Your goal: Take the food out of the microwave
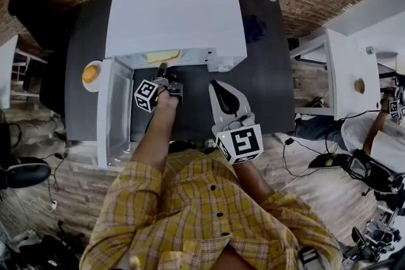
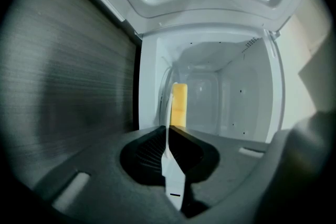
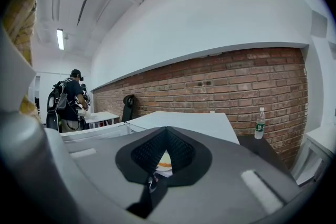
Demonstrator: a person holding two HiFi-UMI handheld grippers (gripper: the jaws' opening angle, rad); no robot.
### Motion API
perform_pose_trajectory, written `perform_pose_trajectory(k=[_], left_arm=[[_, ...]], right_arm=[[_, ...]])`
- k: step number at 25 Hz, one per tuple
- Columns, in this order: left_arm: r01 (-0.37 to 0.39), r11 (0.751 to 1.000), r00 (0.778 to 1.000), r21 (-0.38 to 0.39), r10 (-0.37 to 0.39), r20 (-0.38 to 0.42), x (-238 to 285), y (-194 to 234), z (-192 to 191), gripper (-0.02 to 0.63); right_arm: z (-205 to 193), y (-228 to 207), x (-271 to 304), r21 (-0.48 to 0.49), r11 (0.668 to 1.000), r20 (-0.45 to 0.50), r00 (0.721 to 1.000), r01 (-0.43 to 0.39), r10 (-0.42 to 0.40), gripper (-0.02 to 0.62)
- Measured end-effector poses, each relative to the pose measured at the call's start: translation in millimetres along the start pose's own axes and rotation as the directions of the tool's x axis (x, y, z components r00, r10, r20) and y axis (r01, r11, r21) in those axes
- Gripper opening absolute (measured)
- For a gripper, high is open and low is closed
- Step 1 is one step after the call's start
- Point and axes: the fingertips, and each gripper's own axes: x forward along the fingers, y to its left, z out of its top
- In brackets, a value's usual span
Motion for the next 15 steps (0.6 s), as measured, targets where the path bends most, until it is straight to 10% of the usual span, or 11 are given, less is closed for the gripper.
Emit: perform_pose_trajectory(k=[15], left_arm=[[0.044,0.999,0.999,0.029,-0.043,-0.006,-17.5,-8.8,-3.4,0.011]], right_arm=[[1.2,5.7,-9.8,0.001,1.0,0.014,0.999,-0.031,0.031,0.003]])
